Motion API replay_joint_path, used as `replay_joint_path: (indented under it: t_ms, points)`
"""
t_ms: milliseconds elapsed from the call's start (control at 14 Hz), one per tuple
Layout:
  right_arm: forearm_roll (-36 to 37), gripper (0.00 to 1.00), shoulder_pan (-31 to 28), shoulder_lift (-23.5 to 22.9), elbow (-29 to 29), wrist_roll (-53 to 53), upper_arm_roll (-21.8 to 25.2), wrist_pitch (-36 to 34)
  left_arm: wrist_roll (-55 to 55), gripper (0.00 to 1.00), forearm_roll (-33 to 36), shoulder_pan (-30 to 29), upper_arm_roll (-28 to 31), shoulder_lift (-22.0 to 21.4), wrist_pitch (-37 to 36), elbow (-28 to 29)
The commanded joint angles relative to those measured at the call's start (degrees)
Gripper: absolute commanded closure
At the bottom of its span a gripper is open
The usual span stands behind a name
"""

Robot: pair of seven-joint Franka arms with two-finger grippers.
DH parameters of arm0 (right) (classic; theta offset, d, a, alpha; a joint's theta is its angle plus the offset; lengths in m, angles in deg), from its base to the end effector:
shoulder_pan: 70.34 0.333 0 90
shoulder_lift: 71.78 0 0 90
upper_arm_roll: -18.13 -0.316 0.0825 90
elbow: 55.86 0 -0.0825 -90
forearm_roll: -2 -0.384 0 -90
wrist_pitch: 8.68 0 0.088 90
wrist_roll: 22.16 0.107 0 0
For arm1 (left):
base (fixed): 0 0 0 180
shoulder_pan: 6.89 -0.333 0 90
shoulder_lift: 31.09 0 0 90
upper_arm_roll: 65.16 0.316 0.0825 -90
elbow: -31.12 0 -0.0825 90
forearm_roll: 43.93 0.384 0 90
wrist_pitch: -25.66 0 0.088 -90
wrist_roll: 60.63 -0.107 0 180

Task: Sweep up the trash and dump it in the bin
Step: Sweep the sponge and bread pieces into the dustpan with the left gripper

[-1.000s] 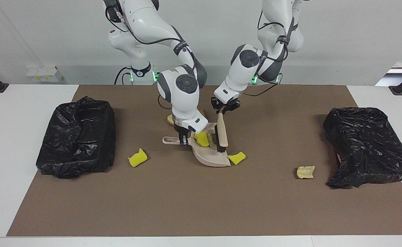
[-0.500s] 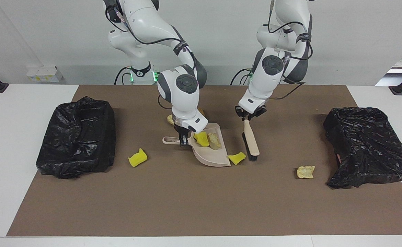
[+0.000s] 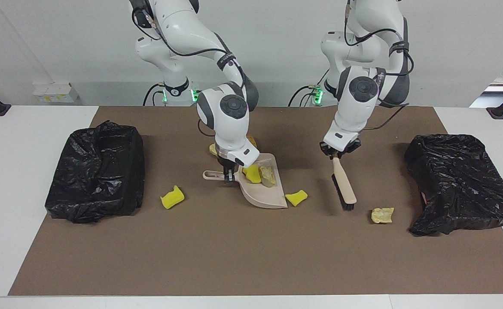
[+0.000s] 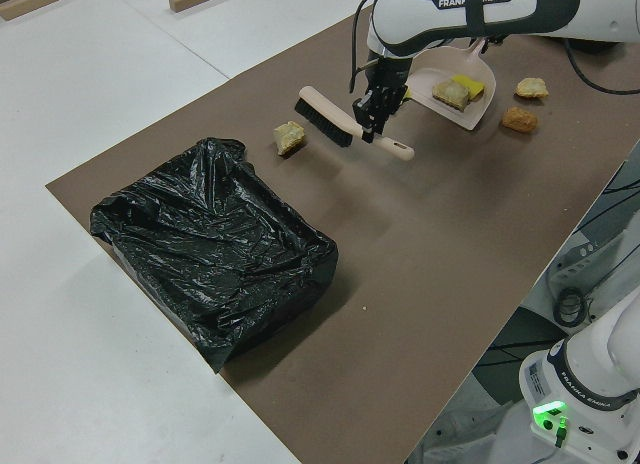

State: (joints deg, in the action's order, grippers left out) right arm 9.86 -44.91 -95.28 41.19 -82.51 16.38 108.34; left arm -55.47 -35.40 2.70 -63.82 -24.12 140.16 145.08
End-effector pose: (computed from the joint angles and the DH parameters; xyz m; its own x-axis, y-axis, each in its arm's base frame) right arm 0.5877 0.2911 0.3540 -0.0209 0.9921 -0.1237 0.9998 0.0206 -0.0036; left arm 0.5632 -0.0728 0.3945 0.9879 -0.1151 -0.1039 -0.1291 -0.9817 -0.1400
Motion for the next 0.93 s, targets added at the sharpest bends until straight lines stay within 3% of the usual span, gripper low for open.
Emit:
replay_joint_path:
  t_ms: [0,357,571,857]
  points:
    - [0.84,1.0,-0.12,1.61,2.61,5.76,-0.28,1.28,-9.43,1.0,1.83,-6.84,-0.72,1.65,2.2,-1.99]
    - [0.84,1.0,-0.12,1.61,2.61,6.39,-0.28,1.46,-14.04,1.0,4.38,-9.68,-0.81,5.43,7.93,-1.73]
    - [0.84,1.0,-0.12,1.61,2.7,6.39,-0.19,1.37,-14.65,1.0,3.77,-7.84,-1.6,4.99,6.7,-0.77]
    - [0.93,1.0,-0.03,1.79,3.14,6.3,-0.1,1.11,-14.22,1.0,0.18,-0.73,-1.6,3.41,6.52,2.39]
